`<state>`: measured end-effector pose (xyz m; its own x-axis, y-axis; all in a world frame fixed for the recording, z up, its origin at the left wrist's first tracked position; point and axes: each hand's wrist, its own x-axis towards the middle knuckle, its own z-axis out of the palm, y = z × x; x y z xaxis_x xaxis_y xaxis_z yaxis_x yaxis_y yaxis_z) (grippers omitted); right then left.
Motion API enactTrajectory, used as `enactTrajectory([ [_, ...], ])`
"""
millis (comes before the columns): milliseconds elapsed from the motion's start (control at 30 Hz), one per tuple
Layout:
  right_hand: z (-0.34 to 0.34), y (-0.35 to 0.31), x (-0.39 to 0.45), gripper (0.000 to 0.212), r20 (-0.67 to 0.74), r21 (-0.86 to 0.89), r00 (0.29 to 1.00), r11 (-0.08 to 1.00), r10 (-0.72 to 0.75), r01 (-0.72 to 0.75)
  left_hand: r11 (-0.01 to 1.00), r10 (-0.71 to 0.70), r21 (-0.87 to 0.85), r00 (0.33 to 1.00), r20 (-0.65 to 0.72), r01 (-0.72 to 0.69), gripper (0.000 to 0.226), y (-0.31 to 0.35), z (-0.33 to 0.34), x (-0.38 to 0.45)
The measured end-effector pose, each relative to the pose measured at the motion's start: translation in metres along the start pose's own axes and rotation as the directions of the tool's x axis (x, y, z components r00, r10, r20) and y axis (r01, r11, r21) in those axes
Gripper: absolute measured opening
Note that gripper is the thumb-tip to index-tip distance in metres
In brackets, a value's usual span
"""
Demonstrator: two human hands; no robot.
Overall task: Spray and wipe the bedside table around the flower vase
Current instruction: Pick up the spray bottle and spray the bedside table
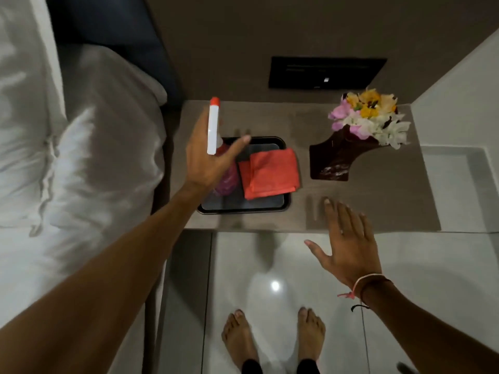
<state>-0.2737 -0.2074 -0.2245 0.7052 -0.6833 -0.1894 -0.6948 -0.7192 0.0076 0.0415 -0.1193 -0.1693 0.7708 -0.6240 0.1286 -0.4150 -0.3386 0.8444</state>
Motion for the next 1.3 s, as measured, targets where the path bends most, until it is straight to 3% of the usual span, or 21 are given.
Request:
enactTrajectory([
  [67, 0.001, 0.011, -0.002, 0.094, 0.003, 0.005, 0.999, 0.999, 0.047, -0.047, 0.996, 0.082, 0.031, 0.991, -0.107, -0.08, 0.021, 0.009, 0.005, 0.008],
  [133, -0.005, 0.026, 0.001, 0.093, 0.005, 0.004, 0.995, 0.995, 0.101, -0.101, 0.993, 0.117, 0.042, 0.985, -0.125, -0.112, 0.025, 0.017, 0.01, 0.013],
  [200, -0.012, 0.039, 0.004, 0.092, -0.019, 0.004, 0.991, 0.991, 0.135, -0.135, 0.995, 0.096, 0.036, 0.994, -0.056, -0.094, 0.016, 0.022, 0.009, 0.009],
  [267, -0.023, 0.053, 0.007, 0.092, -0.036, -0.004, 0.985, 0.985, 0.169, -0.17, 0.992, 0.126, 0.007, 0.992, 0.025, -0.126, 0.032, 0.033, 0.008, -0.005],
  [400, -0.052, 0.083, 0.006, 0.092, -0.057, -0.031, 0.967, 0.968, 0.248, -0.25, 0.986, 0.154, -0.091, 0.967, 0.205, -0.138, 0.041, 0.076, 0.003, -0.054],
  [500, -0.067, 0.097, 0.007, 0.093, -0.054, -0.06, 0.963, 0.962, 0.263, -0.266, 0.997, 0.053, 0.03, 0.935, 0.352, -0.067, 0.033, 0.095, 0.019, -0.096],
  [633, -0.079, 0.109, 0.002, 0.093, -0.052, -0.082, 0.969, 0.966, 0.242, -0.245, 0.993, -0.118, 0.05, 0.919, 0.376, 0.107, 0.027, 0.112, 0.056, -0.137],
  [733, -0.082, 0.113, -0.002, 0.092, -0.041, -0.097, 0.975, 0.971, 0.218, -0.221, 0.994, -0.024, 0.11, 0.917, 0.398, -0.021, 0.028, 0.111, 0.075, -0.15],
  [967, -0.078, 0.107, -0.015, 0.094, -0.022, -0.103, 0.984, 0.979, 0.175, -0.177, 0.981, -0.011, 0.181, 0.919, 0.395, -0.066, 0.04, 0.107, 0.091, -0.15],
  [1167, -0.069, 0.103, -0.025, 0.095, -0.002, -0.091, 0.987, 0.983, 0.16, -0.16, 0.983, -0.028, 0.177, 0.923, 0.383, -0.044, 0.033, 0.101, 0.086, -0.155],
  [1300, -0.065, 0.096, -0.027, 0.094, 0.014, -0.082, 0.992, 0.989, 0.124, -0.123, 0.991, -0.055, 0.131, 0.952, 0.302, 0.016, 0.026, 0.09, 0.052, -0.147],
])
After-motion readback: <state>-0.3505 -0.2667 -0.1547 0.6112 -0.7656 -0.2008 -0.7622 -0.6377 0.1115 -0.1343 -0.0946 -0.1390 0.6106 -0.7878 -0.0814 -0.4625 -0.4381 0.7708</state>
